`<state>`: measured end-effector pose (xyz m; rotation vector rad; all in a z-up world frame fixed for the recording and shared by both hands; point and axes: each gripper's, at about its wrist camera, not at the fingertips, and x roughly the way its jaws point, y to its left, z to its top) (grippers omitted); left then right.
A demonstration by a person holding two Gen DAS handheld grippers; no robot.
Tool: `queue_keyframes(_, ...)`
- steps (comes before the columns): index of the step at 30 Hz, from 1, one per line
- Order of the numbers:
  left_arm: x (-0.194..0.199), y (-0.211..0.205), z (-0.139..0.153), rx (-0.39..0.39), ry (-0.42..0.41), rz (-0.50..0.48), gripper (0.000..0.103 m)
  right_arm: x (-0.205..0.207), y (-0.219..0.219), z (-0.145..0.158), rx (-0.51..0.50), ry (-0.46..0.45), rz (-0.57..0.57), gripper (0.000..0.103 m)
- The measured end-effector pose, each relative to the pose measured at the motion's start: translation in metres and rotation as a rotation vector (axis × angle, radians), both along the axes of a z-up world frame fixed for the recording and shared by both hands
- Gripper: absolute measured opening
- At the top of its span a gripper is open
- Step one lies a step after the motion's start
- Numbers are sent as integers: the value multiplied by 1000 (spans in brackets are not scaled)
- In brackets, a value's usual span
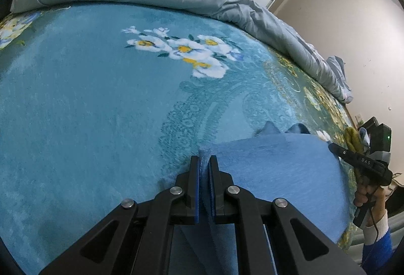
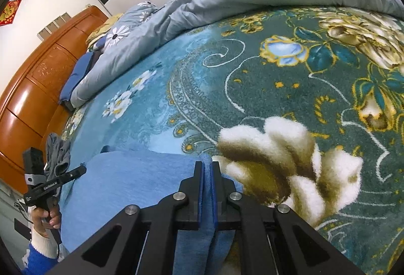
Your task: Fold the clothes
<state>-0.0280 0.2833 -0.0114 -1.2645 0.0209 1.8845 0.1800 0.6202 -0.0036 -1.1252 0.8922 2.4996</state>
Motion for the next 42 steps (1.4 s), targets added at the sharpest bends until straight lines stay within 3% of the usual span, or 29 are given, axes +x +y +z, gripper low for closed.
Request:
queue_keyframes(4,6,-11,16,-8,14,8,11,13,-4,14,12,9,-4,10)
queue_keyframes(6,14,-20,27,-12,48,25,25,25,-8,22,18,19,-10,10)
queue_keyframes(7,18,-24,33,-13,65,33,41,34,-10,25,13,30,-12,17)
queue_keyframes(8,23,-28,39,-8,85,44,54,40,-11,26,5,38,-15,32)
queue_keyframes(10,36,-34,47,16,108,53,62,57,-17,20,-29,46,-18,46)
queue_keyframes(16,85,-18,51,38,109,-6,70,101,-41,-4,-144,78,-18,53)
queue_keyframes(19,114,1,47,45,124,-36,70,108,-52,-12,-177,105,-14,56)
queue_keyframes(25,146,36,30,106,19,-101,69,104,-62,-17,-222,155,-11,58)
queue_keyframes(31,168,58,20,65,26,-136,67,97,-57,-23,-260,201,-17,58)
queue_keyframes(33,172,61,20,65,38,-143,53,93,-56,-24,-263,209,-10,58)
queue_keyframes(35,173,62,20,57,37,-149,27,90,-56,-24,-263,216,-2,58)
queue_keyframes(37,175,63,20,57,30,-161,17,90,-55,-24,-273,228,0,57)
queue_keyframes(40,176,62,21,76,35,-168,11,94,-52,-24,-307,259,-2,55)
queue_keyframes(42,173,62,17,70,25,-159,10,98,-49,-25,-334,277,-8,46)
